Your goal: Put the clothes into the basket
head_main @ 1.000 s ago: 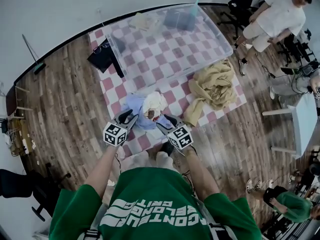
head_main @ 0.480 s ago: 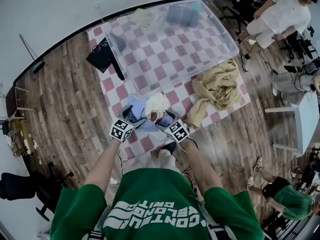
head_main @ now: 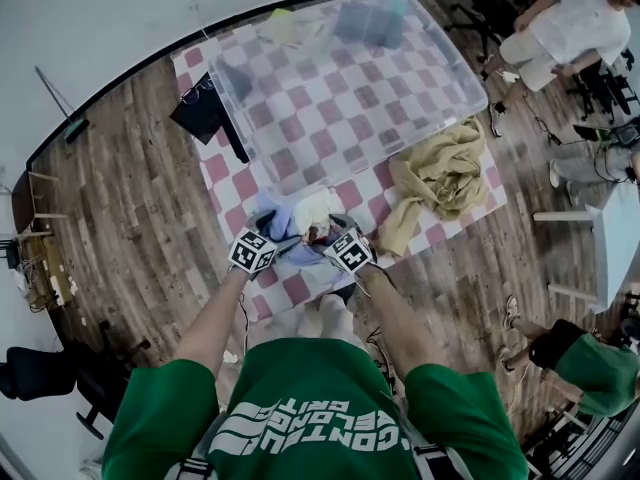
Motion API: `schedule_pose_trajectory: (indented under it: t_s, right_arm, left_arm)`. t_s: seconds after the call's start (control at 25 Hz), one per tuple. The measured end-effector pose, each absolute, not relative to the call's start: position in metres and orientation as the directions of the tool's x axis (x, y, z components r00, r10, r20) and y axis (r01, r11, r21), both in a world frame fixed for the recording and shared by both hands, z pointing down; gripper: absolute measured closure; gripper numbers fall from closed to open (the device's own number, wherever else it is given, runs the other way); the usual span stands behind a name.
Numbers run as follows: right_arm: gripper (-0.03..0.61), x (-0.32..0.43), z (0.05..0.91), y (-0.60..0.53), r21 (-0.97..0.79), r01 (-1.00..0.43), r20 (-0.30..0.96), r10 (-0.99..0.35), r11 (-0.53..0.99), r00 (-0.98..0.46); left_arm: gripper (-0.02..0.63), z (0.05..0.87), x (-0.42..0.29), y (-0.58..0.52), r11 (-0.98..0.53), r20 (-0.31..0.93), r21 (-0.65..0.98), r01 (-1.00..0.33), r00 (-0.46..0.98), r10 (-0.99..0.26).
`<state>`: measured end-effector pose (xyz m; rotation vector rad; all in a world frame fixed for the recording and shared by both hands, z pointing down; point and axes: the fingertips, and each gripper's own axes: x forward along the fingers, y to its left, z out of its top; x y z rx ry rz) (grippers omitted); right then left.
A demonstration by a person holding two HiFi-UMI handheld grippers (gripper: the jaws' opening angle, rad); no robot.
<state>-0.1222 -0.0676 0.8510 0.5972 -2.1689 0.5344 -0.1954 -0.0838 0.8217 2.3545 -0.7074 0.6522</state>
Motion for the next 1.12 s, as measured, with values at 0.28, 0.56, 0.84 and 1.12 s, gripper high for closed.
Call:
schedule_pose_trajectory:
  t_s: [0.28,0.56,0.84,1.12]
  right_arm:
    - [0.201,-0.13,0.865,-0.068,-0.184,-0.587,0.817,-0.209,0.789,-0.538]
    - [0.213,-0.137,0.872,-0.07,-0.175,-0.583,0.826,-0.205,0.793,-0.526]
    - [0.304,-0.139,0.869,-0.065,-0.188,-0.591,0.824,-0.201,0.784,-0.529]
    - [0.41,-0.14,0.866,-0.063,-0.177,-0.587,0.82,-0.211,0.79,-0.532]
  left_arm:
    - [0.204,0.836,-0.185,-0.082,-0.665,0.606,0.421,-0.617,0.737,-0.3]
    - [0.212,0.841,-0.182,-0.081,-0.644,0.609,0.441,-0.625,0.735,-0.297]
    - [0.252,0.84,-0.176,-0.082,-0.622,0.6,0.477,-0.621,0.747,-0.286]
    - [0.325,0.836,-0.168,-0.08,-0.628,0.592,0.474,-0.616,0.752,-0.29]
